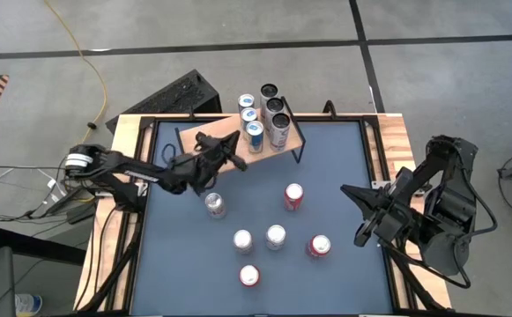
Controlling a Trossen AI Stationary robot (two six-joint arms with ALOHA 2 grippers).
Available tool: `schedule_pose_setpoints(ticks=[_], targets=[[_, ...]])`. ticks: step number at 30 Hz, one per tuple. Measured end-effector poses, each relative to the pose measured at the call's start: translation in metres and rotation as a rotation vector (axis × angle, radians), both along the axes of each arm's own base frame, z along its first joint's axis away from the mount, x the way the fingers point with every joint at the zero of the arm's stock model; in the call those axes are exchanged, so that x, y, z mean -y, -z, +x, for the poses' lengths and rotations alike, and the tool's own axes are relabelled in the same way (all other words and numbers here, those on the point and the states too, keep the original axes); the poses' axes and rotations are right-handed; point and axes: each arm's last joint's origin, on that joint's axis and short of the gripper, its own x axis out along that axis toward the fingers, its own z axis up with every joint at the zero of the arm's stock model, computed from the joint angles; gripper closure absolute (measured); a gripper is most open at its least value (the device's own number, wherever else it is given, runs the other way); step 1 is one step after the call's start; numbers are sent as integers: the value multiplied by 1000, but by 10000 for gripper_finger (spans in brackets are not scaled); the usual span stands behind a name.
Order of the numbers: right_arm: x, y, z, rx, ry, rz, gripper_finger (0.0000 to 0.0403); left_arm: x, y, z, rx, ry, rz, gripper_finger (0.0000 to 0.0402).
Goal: Place canned beverage on shelf
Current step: Put the bottom right red soda can on the shelf
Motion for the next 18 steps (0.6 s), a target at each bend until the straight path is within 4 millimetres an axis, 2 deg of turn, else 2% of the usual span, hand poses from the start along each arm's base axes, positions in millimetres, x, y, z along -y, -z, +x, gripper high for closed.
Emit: schedule_pose_setpoints(ticks=[5, 12, 15, 18], targets=[[0, 0, 0, 28, -12, 54, 403, 48, -36, -29, -7, 196, 33, 402], [7, 12, 10, -32, -149, 248, 396, 96, -64, -76, 2, 603, 25, 402], [13, 21, 15, -117, -213, 391, 367, 112, -70, -90, 29, 807, 32, 401], [18, 33, 13, -237, -234, 560, 316, 127, -72, -98, 48, 934, 31, 394]])
